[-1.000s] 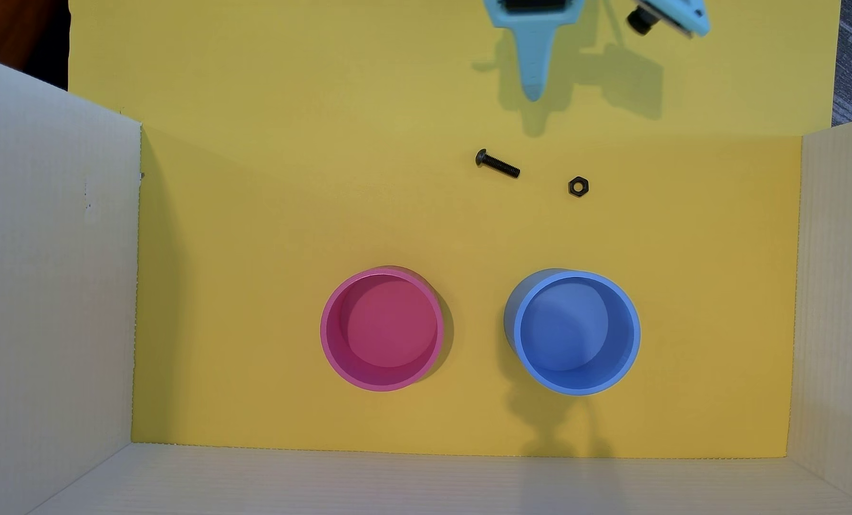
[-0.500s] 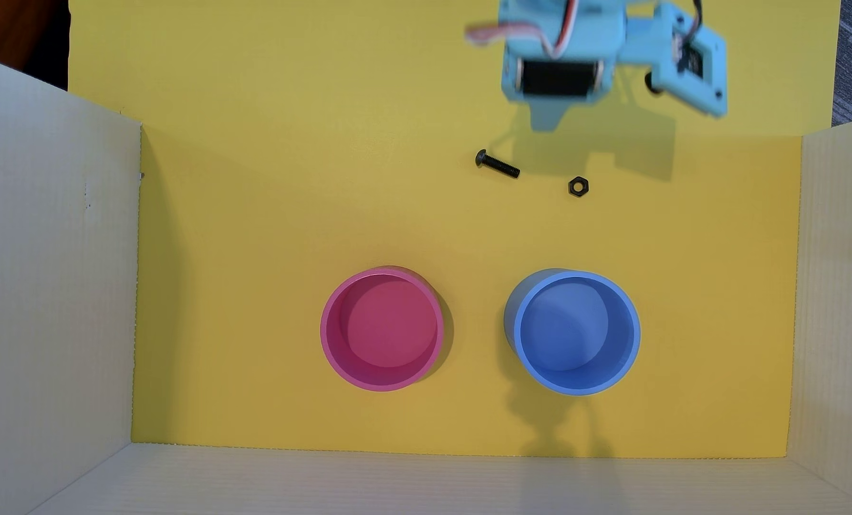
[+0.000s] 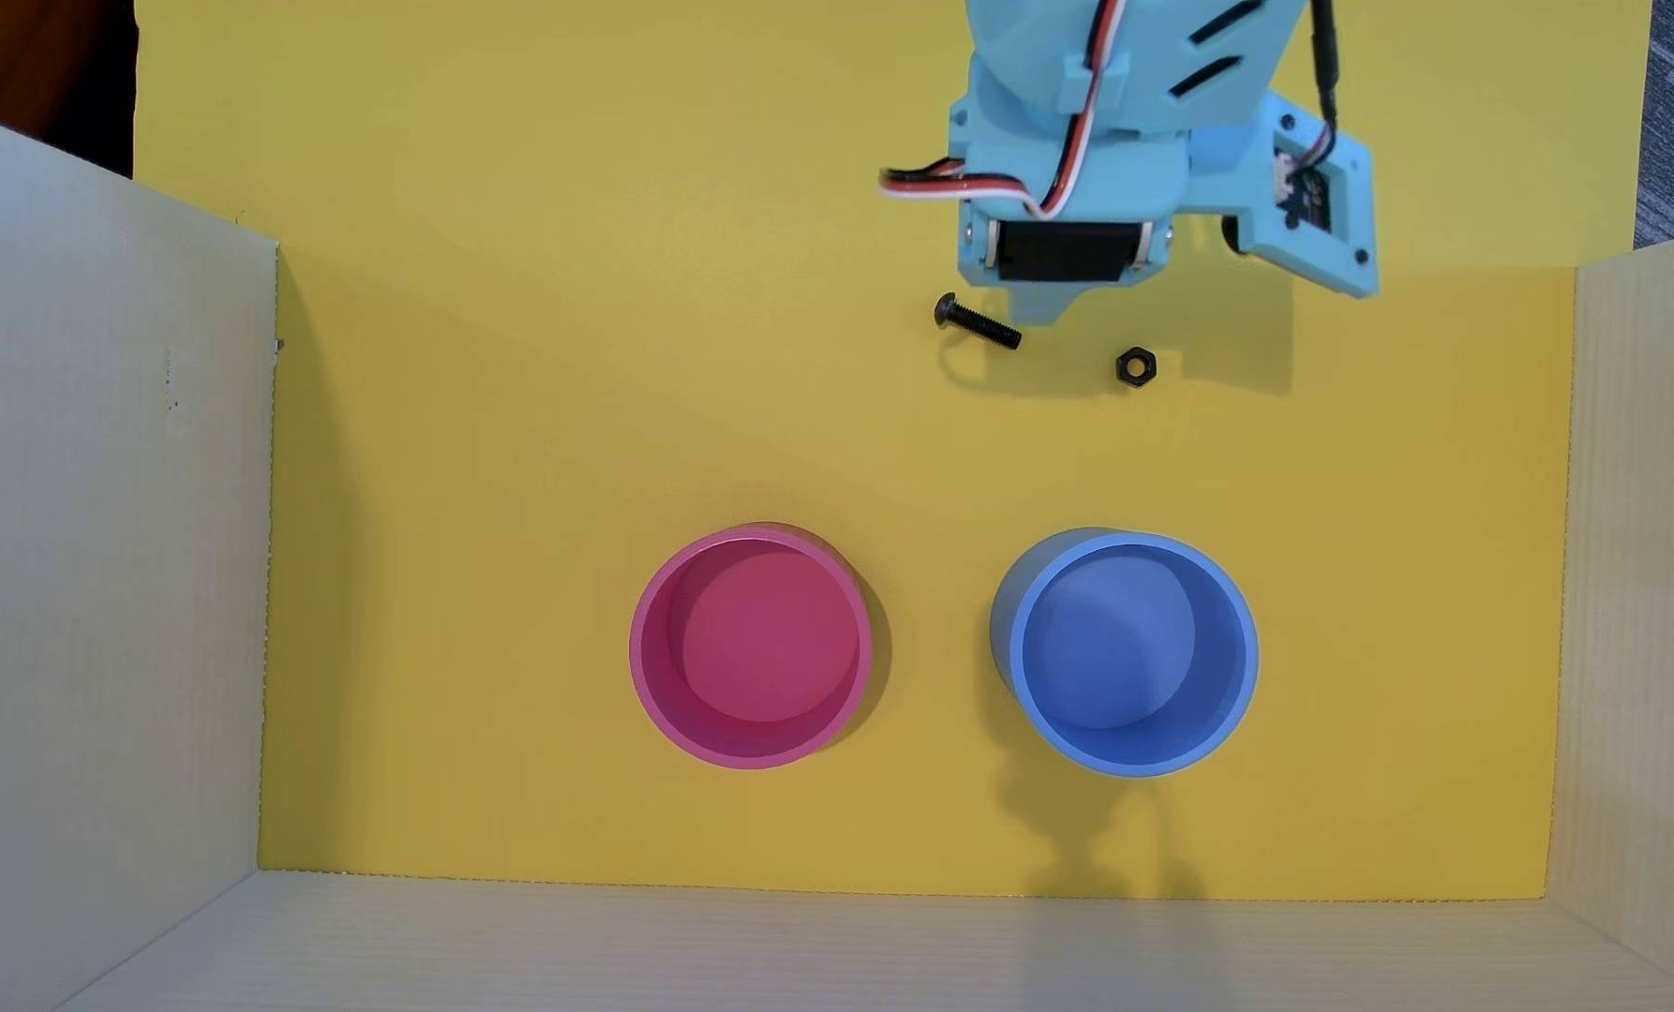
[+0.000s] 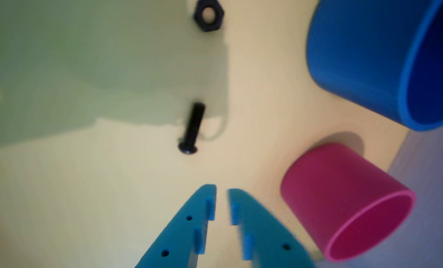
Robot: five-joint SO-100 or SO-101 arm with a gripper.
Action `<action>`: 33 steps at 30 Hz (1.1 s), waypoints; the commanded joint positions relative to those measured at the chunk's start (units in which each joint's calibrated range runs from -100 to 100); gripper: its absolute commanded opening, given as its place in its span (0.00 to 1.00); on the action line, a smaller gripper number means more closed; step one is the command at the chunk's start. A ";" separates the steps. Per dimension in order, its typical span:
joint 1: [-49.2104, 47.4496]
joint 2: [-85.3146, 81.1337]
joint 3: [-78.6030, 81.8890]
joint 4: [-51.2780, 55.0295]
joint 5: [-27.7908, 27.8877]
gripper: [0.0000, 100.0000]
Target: Pick up the bolt and place it in the pink box
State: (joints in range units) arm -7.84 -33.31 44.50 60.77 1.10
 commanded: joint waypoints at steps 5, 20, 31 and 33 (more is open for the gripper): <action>-0.11 6.28 -0.95 -0.84 0.44 0.15; 0.55 18.66 -1.76 -7.36 -1.07 0.15; 3.50 18.91 -1.22 -7.36 -1.28 0.15; 3.35 18.91 -1.13 -7.36 -1.33 0.15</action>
State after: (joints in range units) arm -4.63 -14.15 44.50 54.00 0.07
